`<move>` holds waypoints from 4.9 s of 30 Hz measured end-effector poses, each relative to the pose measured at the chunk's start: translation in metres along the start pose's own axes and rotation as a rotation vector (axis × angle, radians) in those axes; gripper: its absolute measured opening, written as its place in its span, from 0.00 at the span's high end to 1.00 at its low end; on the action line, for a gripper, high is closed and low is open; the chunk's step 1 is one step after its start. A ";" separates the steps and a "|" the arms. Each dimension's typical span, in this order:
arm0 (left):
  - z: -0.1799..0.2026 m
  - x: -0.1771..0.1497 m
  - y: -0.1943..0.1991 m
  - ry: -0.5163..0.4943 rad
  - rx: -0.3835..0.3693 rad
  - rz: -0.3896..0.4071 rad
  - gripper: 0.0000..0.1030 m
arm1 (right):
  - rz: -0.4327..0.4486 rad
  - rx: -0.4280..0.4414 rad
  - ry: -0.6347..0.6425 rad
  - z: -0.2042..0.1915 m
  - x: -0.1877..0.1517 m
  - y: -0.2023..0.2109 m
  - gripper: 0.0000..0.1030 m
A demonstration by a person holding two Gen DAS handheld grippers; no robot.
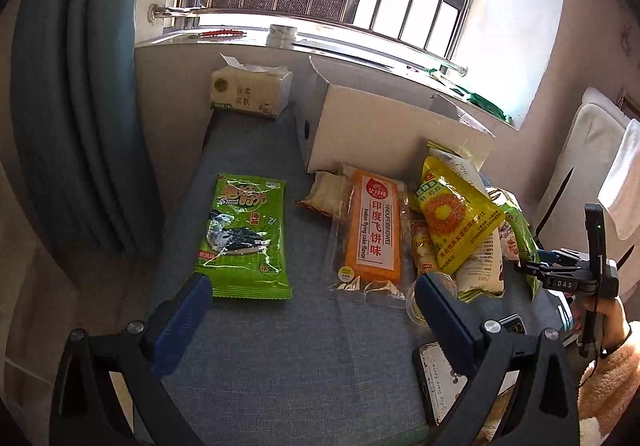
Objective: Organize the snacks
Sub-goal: 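Grasp a green seaweed pack with the right tool while the left tool grasps another seaweed pack, then lower both seaweed packs into the white box and open both tools, then grasp the large yellow chip bag with the right tool, then grasp the orange Indian flying cake pack with the left tool while the right tool holds the yellow bag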
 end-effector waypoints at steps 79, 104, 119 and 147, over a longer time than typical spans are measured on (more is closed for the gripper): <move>0.065 0.202 -0.026 -0.139 -0.099 0.125 0.00 | 0.376 0.299 -0.101 -0.074 0.167 0.109 0.00; 0.084 0.021 -0.010 -0.008 -0.242 -0.023 0.00 | 0.160 0.191 -0.322 -0.003 -0.016 0.062 0.00; 0.061 0.009 -0.018 0.042 -0.232 -0.076 0.00 | -0.025 -0.117 -0.109 0.002 0.092 -0.039 0.00; 0.047 0.032 -0.048 -0.016 -0.180 -0.118 0.00 | 0.086 0.021 -0.135 -0.024 0.048 0.086 0.39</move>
Point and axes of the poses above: each gripper's, at about its wrist camera, not at the fingertips, and y roughly against the way its jaws point, z to its right, x to its top, the point moved 4 cm from there along -y, roughly the way its jaws point, and after that the axes turned 10 degrees about -y, right-handed, at the moved point
